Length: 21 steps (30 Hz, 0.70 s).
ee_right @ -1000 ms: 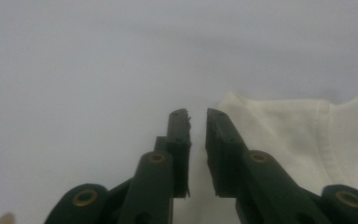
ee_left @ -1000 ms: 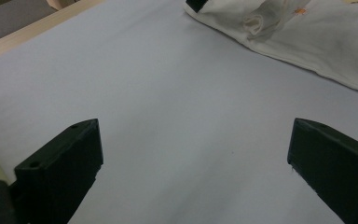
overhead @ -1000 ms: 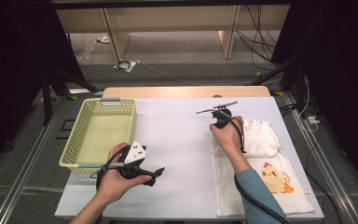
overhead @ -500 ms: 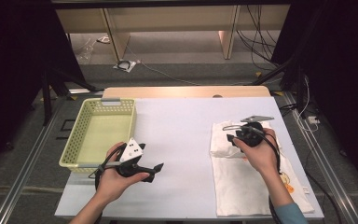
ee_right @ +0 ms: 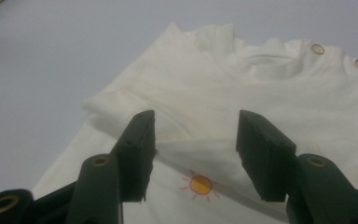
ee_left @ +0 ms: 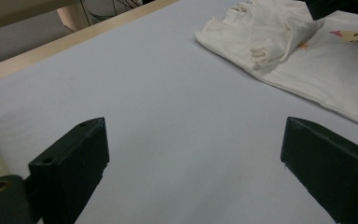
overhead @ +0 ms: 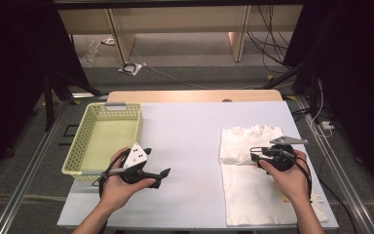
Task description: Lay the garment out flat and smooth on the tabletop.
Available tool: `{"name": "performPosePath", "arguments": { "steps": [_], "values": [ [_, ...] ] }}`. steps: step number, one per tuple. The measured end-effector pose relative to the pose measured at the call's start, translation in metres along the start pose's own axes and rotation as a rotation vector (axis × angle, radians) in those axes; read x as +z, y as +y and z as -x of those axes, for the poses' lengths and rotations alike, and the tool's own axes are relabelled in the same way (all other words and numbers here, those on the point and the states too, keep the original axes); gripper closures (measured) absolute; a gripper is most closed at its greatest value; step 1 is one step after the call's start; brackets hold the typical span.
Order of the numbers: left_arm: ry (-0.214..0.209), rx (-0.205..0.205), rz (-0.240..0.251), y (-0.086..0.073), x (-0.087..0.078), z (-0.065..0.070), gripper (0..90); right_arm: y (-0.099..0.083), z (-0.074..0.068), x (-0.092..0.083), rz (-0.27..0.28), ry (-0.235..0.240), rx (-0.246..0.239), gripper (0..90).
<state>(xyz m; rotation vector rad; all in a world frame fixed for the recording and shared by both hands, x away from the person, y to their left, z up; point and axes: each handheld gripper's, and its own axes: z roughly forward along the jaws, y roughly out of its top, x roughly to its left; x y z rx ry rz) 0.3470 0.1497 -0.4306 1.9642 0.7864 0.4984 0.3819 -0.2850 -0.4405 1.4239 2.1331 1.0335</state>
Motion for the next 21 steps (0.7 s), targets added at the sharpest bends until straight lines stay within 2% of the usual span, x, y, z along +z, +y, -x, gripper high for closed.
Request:
{"name": "performPosePath", "arguments": {
  "steps": [5,11,16,21],
  "values": [
    [0.001,-0.001,0.004,0.000,-0.001,0.000,7.6,-0.003,0.004,-0.004,0.001,-0.012,0.012,46.0],
    [0.000,-0.002,0.008,0.000,-0.002,0.000,7.6,-0.003,0.005,-0.002,0.007,-0.007,-0.003,44.9],
    [0.001,0.000,0.007,0.001,-0.001,-0.001,7.6,0.000,0.008,0.000,0.004,-0.025,0.002,45.2],
    [0.000,0.004,0.004,0.001,-0.001,0.001,7.7,0.006,0.016,0.007,-0.031,-0.060,0.011,54.2]
  ]
}}
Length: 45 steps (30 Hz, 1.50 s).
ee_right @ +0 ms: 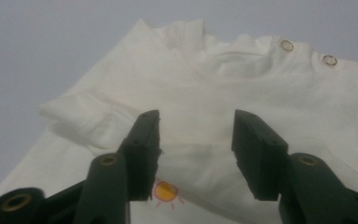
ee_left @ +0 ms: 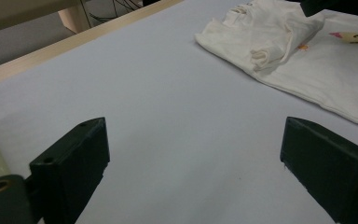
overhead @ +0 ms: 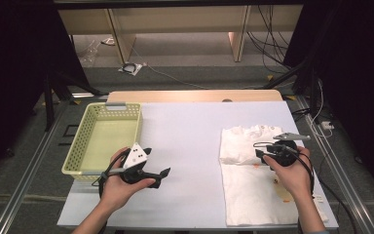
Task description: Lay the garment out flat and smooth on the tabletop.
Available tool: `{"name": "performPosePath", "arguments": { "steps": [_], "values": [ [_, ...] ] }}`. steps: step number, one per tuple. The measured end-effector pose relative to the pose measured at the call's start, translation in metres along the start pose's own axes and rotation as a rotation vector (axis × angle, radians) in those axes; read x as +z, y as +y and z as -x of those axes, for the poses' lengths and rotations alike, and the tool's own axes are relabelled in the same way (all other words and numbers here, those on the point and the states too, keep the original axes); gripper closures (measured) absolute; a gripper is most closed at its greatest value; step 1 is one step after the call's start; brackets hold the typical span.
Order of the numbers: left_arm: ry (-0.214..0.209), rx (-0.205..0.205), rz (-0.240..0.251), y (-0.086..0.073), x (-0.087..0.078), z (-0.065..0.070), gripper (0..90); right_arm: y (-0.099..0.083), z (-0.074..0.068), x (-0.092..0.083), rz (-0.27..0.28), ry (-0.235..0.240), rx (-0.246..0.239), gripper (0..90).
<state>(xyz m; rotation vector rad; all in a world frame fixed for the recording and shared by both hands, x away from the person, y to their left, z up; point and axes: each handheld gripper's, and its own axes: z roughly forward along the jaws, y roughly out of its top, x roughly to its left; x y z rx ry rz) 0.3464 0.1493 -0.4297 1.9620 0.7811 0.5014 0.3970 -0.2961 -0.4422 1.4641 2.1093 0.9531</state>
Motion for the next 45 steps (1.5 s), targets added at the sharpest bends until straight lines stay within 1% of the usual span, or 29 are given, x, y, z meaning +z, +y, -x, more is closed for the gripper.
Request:
{"name": "performPosePath", "arguments": {
  "steps": [1,2,3,5,6,7,8,9,10,11,12,13,16,18,21,23,24,25,26,31,32,33,34,35,36,39,41,42,45],
  "values": [
    [0.002,0.000,0.001,0.000,0.000,0.000,7.7,0.002,0.004,0.004,-0.011,-0.003,0.021,59.0],
    [0.003,0.002,0.002,0.000,-0.001,-0.001,7.7,0.003,0.006,0.006,-0.017,-0.007,0.026,61.0],
    [0.003,0.002,0.002,0.000,-0.001,-0.001,7.8,0.003,0.006,0.006,-0.017,-0.007,0.026,61.0],
    [0.005,0.000,0.001,0.000,0.000,-0.001,7.8,0.011,0.013,0.011,-0.026,-0.046,0.032,67.2],
    [0.005,0.000,0.001,0.000,0.000,-0.001,7.9,0.011,0.013,0.011,-0.026,-0.046,0.032,67.2],
    [0.003,-0.002,0.000,0.000,0.000,-0.001,7.8,0.017,0.021,0.014,-0.033,-0.060,0.037,70.0],
    [0.004,0.001,-0.001,0.000,0.000,-0.001,7.8,0.017,0.021,0.014,-0.033,-0.060,0.037,70.0],
    [0.004,0.004,-0.002,0.000,0.000,0.000,7.9,0.020,0.026,0.015,-0.044,-0.065,0.047,73.2],
    [0.002,0.004,-0.002,0.000,0.001,0.000,7.9,0.024,0.035,0.018,-0.075,-0.077,0.071,78.6],
    [0.002,0.004,-0.002,0.000,0.001,0.000,7.9,0.025,0.038,0.019,-0.086,-0.079,0.081,82.1],
    [0.002,0.004,-0.002,0.000,0.001,0.000,7.9,0.025,0.038,0.019,-0.086,-0.079,0.081,82.1],
    [0.003,0.003,-0.001,0.000,0.001,0.000,7.9,0.026,0.043,0.023,-0.107,-0.089,0.090,88.6],
    [0.004,0.005,-0.002,0.000,0.001,0.000,7.9,0.026,0.045,0.027,-0.124,-0.079,0.102,90.0],
    [0.003,0.004,0.000,0.000,0.001,0.000,7.9,0.027,0.045,0.035,-0.147,-0.070,0.109,90.0],
    [0.003,0.007,0.000,0.000,0.000,0.000,8.0,0.028,0.044,0.041,-0.164,-0.071,0.108,90.0],
    [0.001,0.006,0.000,0.000,0.000,0.001,7.9,0.028,0.043,0.049,-0.207,-0.081,0.105,90.0],
    [0.001,0.005,-0.001,0.000,0.000,0.001,7.9,0.028,0.043,0.049,-0.207,-0.081,0.105,90.0],
    [0.000,0.005,-0.002,0.000,0.000,0.000,8.0,0.026,0.042,0.052,-0.240,-0.089,0.106,90.0],
    [0.000,0.006,-0.002,-0.001,0.001,0.000,7.9,0.025,0.043,0.052,-0.251,-0.086,0.106,90.0],
    [-0.001,0.008,-0.001,0.000,0.001,0.001,7.9,0.019,0.040,0.044,-0.280,-0.086,0.113,90.0],
    [-0.002,0.006,-0.002,0.000,0.001,0.001,7.9,0.016,0.037,0.036,-0.292,-0.080,0.108,90.0],
    [-0.001,0.007,-0.002,0.000,0.001,0.001,7.9,0.016,0.037,0.036,-0.292,-0.080,0.108,90.0],
    [0.000,0.008,-0.002,0.000,0.001,0.001,7.9,0.014,0.034,0.030,-0.294,-0.082,0.105,90.0],
    [-0.001,0.007,-0.003,0.000,0.001,0.001,7.9,0.011,0.028,0.019,-0.299,-0.099,0.092,90.0],
    [-0.001,0.007,-0.004,-0.001,0.002,0.001,7.9,0.009,0.025,0.014,-0.297,-0.095,0.092,90.0],
    [-0.002,0.008,-0.007,-0.001,0.003,0.002,7.9,0.001,0.020,0.004,-0.317,-0.099,0.084,90.0],
    [-0.002,0.010,-0.007,0.000,0.003,0.002,7.9,-0.001,0.018,0.001,-0.310,-0.093,0.091,90.0],
    [-0.003,0.010,-0.007,0.000,0.003,0.003,7.9,0.000,0.018,-0.001,-0.293,-0.087,0.092,90.0],
    [-0.003,0.011,-0.006,0.000,0.003,0.003,7.9,0.007,0.014,-0.001,-0.250,-0.057,0.066,90.0]
  ]
}}
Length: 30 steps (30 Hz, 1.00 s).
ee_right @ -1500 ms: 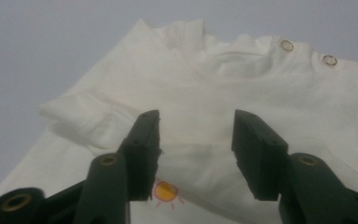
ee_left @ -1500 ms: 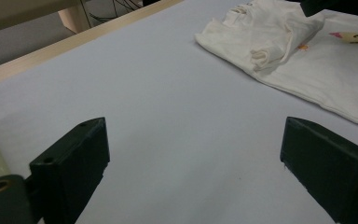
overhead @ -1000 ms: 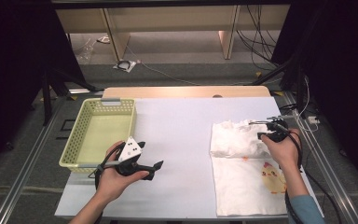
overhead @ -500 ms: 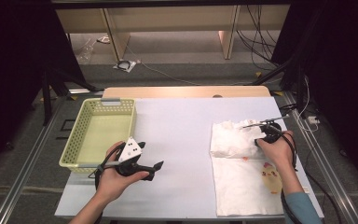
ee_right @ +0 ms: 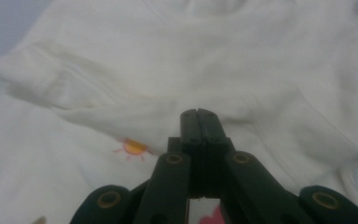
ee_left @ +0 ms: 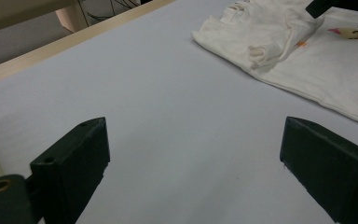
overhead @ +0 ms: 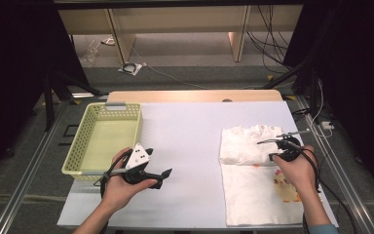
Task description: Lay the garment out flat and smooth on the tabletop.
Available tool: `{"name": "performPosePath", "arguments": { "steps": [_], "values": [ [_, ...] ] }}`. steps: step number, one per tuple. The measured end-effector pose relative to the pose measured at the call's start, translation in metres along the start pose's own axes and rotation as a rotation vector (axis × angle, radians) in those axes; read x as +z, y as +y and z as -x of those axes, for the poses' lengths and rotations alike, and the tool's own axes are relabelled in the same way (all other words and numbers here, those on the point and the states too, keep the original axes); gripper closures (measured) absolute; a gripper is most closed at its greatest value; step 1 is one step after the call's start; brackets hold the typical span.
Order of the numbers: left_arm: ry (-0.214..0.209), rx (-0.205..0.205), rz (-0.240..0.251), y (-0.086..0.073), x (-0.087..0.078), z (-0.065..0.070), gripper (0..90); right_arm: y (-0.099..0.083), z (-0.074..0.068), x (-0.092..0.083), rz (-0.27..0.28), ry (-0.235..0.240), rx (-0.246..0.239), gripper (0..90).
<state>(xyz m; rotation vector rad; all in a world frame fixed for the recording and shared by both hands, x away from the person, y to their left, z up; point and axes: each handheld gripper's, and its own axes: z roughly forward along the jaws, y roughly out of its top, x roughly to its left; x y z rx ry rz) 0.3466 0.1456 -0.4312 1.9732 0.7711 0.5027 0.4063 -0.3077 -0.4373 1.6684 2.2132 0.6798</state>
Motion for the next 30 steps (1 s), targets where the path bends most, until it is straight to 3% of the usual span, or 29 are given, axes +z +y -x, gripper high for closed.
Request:
{"name": "performPosePath", "arguments": {
  "steps": [2,4,9,15,20,22,26,30],
  "values": [
    [0.000,-0.001,0.000,0.000,0.000,0.000,8.0,0.006,-0.008,0.001,0.027,0.038,-0.052,89.1],
    [0.001,-0.001,0.001,0.000,-0.001,-0.001,7.9,0.011,-0.016,0.005,0.049,0.074,-0.104,82.8],
    [0.002,-0.001,0.003,0.000,-0.002,-0.001,7.9,0.017,-0.036,0.020,0.046,0.191,-0.227,63.2],
    [0.000,0.003,0.004,0.000,-0.002,-0.001,7.9,0.023,-0.048,0.036,0.038,0.218,-0.308,49.3],
    [-0.001,-0.001,0.001,0.000,-0.001,-0.001,7.9,0.027,-0.046,0.045,0.019,0.193,-0.331,50.1],
    [0.000,0.000,0.002,0.000,-0.001,-0.001,7.9,0.029,-0.044,0.048,0.012,0.216,-0.313,50.1],
    [0.001,0.003,0.001,0.000,-0.002,-0.001,7.9,0.027,-0.045,0.051,-0.004,0.234,-0.330,57.0],
    [0.002,0.001,0.001,0.000,-0.002,-0.001,8.0,0.022,-0.048,0.051,-0.008,0.228,-0.340,79.4]
  ]
}}
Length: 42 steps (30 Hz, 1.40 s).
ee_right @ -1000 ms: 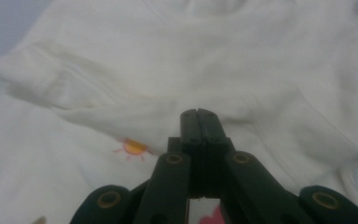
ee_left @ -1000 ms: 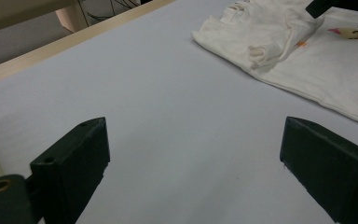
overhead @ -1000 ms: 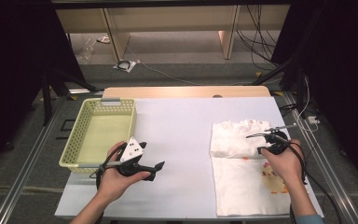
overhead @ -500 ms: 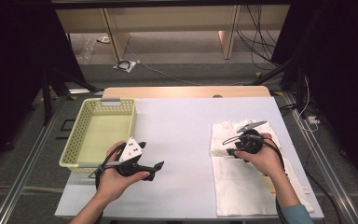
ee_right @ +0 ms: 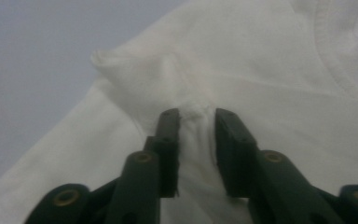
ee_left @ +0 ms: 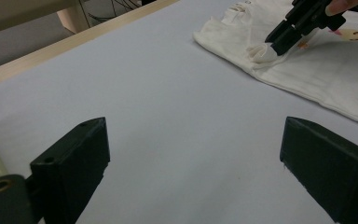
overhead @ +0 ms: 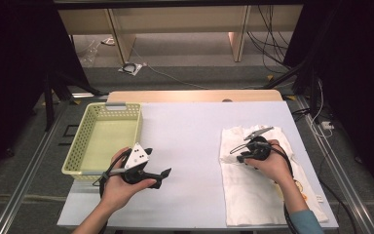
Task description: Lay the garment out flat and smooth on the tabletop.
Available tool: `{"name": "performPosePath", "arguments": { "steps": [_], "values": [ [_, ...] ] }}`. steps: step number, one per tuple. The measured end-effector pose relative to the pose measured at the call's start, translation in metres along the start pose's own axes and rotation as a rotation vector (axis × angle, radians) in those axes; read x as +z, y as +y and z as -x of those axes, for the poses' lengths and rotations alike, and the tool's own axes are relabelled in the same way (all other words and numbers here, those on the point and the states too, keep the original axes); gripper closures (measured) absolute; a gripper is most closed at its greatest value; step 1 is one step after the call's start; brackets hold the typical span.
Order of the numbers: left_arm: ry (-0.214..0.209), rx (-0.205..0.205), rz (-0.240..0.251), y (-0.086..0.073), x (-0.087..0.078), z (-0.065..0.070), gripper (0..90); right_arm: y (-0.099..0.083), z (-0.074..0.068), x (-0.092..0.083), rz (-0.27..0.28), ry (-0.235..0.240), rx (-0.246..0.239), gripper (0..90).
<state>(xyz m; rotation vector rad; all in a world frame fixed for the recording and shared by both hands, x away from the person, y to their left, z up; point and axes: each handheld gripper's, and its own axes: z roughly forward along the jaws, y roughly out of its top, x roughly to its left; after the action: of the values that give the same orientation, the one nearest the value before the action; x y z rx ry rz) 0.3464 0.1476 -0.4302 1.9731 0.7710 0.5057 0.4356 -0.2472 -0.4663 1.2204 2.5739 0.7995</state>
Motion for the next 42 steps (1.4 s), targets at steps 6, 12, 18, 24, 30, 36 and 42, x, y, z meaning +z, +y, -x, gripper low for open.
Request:
{"name": "performPosePath", "arguments": {
  "steps": [6,12,18,24,30,36,42],
  "values": [
    [0.000,-0.002,0.000,0.000,0.000,0.000,7.9,-0.001,-0.001,-0.006,0.021,-0.011,0.011,87.7],
    [0.001,0.000,0.002,0.000,0.000,0.000,7.9,0.002,0.002,-0.019,0.122,-0.040,0.057,87.9],
    [0.002,-0.001,0.004,0.001,-0.001,-0.001,7.9,0.005,0.009,-0.037,0.265,-0.111,0.161,87.8],
    [0.002,-0.003,0.004,0.000,-0.001,-0.001,7.9,0.004,0.016,-0.049,0.342,-0.150,0.221,87.8],
    [0.003,-0.001,0.005,0.001,-0.001,-0.001,7.9,0.001,0.024,-0.058,0.382,-0.206,0.282,87.8],
    [0.004,-0.004,0.004,0.000,-0.001,-0.001,7.9,-0.009,0.040,-0.074,0.463,-0.267,0.385,87.7],
    [0.005,-0.002,0.003,0.000,0.000,-0.001,8.0,-0.011,0.041,-0.078,0.474,-0.253,0.389,87.7]
  ]
}}
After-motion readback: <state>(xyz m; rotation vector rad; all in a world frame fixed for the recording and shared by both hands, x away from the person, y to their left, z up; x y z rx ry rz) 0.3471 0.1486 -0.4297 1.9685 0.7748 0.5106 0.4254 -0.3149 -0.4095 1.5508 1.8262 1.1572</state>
